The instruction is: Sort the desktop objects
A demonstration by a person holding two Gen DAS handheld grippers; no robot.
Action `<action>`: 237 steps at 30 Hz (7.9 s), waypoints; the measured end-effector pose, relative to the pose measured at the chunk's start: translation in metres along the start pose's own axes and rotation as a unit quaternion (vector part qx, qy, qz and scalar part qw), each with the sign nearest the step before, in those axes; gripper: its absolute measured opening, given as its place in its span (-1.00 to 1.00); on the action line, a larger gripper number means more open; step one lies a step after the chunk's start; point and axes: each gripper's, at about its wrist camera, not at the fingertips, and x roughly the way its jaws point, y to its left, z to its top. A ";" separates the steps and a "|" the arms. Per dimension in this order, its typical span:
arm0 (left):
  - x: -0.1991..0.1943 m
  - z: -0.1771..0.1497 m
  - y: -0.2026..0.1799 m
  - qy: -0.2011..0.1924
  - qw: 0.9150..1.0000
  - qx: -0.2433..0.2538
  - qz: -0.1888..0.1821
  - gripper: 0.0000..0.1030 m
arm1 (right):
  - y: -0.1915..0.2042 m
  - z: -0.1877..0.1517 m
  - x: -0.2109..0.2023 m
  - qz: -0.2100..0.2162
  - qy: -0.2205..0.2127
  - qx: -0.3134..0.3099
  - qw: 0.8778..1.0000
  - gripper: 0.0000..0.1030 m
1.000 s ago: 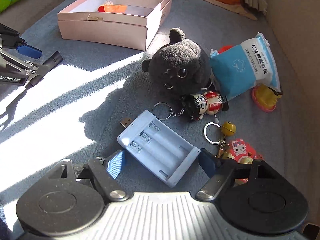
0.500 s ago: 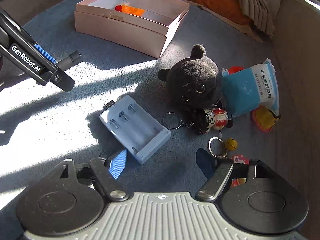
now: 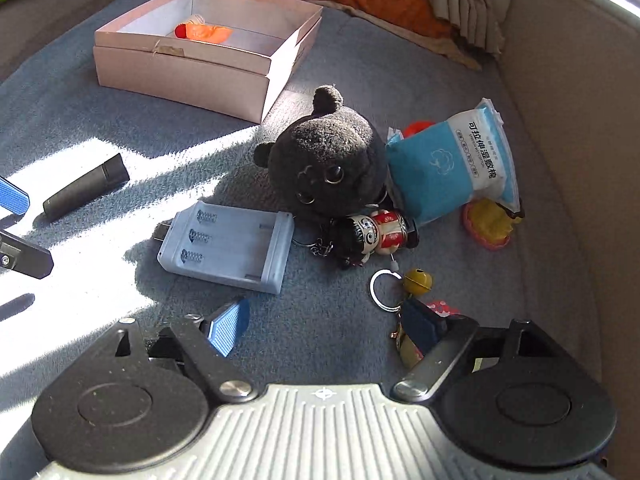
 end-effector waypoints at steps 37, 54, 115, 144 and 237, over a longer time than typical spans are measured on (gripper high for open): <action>0.004 0.027 0.048 -0.109 0.969 -0.183 0.127 0.58 | 0.012 -0.006 -0.003 0.011 -0.001 -0.005 1.000 0.68; 0.038 0.085 0.042 -0.101 0.966 -0.186 0.151 0.57 | 0.020 -0.001 -0.004 0.039 -0.015 0.015 0.999 0.73; -0.016 -0.070 -0.004 -0.035 0.997 0.033 0.067 0.55 | 0.081 -0.003 -0.007 0.108 0.017 -0.147 0.983 1.00; -0.066 0.108 0.012 -0.271 0.953 0.041 0.128 0.97 | -0.064 0.207 -0.065 0.203 -0.107 0.187 0.955 0.74; 0.023 0.027 -0.038 -0.089 0.990 0.074 0.086 1.00 | -0.063 0.087 0.063 0.133 0.044 0.290 0.947 0.05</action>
